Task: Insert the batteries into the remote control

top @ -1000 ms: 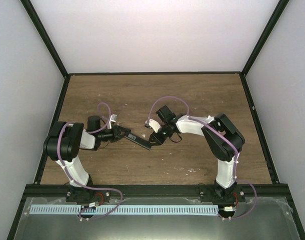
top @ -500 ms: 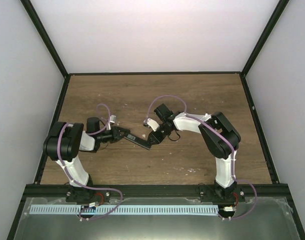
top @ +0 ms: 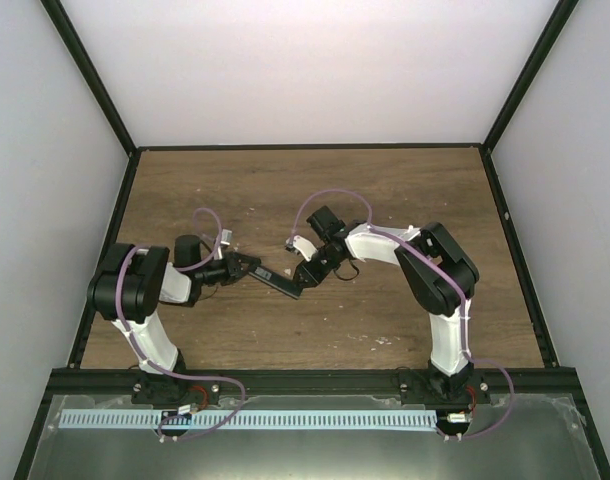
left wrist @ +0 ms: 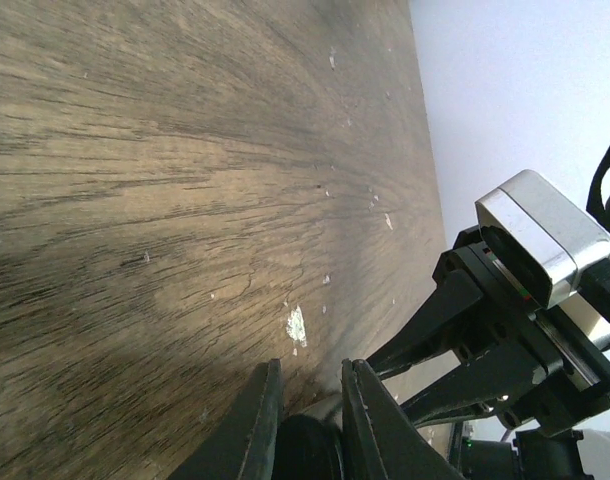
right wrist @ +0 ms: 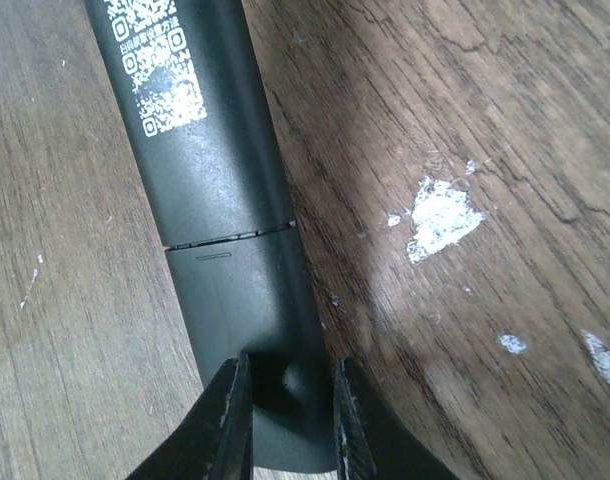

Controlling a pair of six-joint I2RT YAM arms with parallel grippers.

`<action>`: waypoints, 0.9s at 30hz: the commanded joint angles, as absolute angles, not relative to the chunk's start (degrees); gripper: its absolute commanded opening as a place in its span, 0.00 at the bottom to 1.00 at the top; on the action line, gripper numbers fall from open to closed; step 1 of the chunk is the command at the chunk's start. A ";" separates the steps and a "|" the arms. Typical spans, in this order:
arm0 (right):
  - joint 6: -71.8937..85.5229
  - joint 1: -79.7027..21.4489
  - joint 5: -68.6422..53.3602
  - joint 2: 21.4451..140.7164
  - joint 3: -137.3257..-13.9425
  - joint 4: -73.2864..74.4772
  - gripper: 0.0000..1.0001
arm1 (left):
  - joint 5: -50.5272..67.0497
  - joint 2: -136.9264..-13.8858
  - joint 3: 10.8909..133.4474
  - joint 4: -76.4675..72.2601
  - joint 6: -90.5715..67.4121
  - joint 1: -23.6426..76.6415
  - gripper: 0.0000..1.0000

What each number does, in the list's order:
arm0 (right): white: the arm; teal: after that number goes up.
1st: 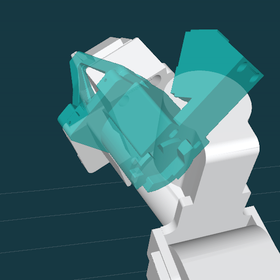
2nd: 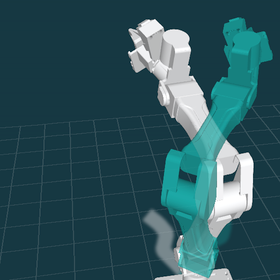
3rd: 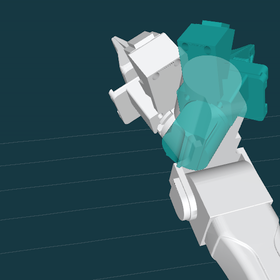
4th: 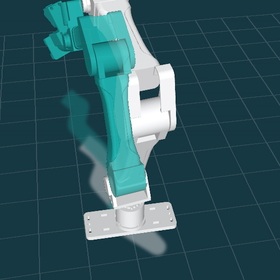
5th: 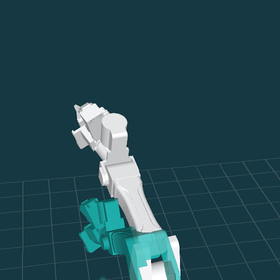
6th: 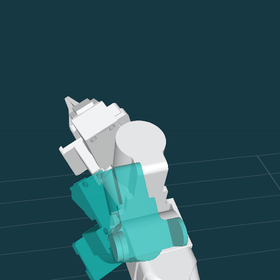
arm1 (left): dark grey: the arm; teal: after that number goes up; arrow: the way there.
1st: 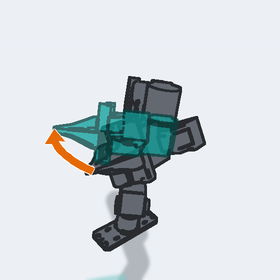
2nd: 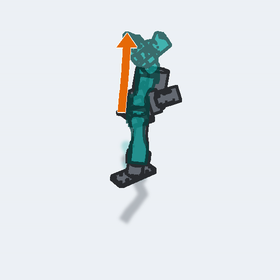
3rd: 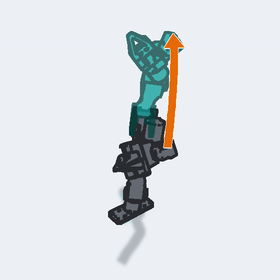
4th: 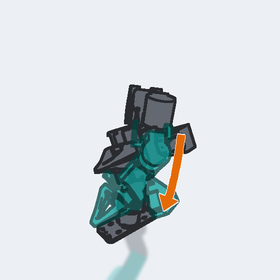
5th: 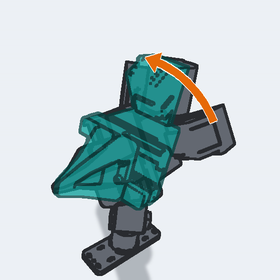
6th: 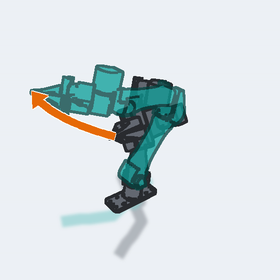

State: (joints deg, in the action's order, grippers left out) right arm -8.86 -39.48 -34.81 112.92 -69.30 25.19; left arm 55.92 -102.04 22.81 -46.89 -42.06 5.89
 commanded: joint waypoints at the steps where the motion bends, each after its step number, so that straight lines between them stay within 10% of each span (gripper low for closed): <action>1: -7.79 -40.69 -30.74 117.27 -70.69 19.29 0.15 | 55.51 -103.80 22.15 -46.85 -39.76 9.27 0.00; 27: -9.00 -34.03 -35.95 94.45 -66.21 21.22 0.44 | 62.52 -102.61 27.96 -45.18 -38.44 9.38 0.00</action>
